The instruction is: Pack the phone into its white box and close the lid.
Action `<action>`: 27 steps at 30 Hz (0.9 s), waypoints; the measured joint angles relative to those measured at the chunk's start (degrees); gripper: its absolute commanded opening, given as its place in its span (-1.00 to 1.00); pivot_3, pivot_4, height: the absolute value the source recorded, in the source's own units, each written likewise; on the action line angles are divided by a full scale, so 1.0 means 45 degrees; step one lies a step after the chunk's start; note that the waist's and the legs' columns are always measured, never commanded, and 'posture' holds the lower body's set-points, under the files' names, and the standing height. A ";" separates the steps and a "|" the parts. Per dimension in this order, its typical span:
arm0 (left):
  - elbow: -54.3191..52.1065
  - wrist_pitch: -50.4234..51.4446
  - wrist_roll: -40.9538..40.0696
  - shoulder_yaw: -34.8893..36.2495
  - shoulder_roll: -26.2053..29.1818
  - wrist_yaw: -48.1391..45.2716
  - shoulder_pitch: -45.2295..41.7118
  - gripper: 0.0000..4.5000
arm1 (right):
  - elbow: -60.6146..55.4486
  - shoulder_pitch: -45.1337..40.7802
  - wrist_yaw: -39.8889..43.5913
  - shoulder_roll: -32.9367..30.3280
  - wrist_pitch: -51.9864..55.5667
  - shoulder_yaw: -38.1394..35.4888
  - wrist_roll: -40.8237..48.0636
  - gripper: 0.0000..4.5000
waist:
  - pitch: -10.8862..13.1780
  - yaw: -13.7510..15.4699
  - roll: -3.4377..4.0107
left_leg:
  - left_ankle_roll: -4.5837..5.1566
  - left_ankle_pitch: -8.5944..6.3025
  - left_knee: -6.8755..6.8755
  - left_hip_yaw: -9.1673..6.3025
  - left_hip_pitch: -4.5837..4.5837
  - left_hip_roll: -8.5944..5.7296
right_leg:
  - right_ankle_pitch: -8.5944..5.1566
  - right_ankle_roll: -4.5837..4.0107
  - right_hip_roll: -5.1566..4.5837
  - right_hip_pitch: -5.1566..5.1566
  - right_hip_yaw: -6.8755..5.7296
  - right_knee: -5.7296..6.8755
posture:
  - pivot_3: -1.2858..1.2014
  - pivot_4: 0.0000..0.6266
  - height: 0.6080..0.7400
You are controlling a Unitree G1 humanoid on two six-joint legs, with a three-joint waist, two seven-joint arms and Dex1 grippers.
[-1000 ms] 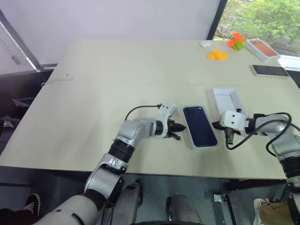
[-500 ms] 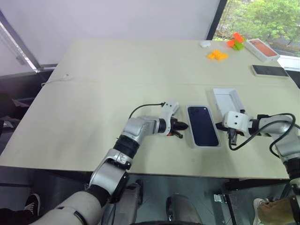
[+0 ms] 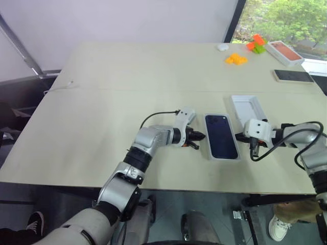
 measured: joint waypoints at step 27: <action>-0.8479 0.2679 -0.3529 0.3102 0.6448 -0.1667 0.2875 0.95 | 0.0486 -0.3672 -0.4032 0.2097 0.7798 -0.0214 -0.0027 0.96 | 0.0005 -0.0572 0.0036 | -0.0004 0.0021 -0.0036 0.0006 0.0004 0.0004 | -0.0003 -0.0003 0.0007 -0.0046 0.0028 0.0053 | 0.03 -0.52 1.00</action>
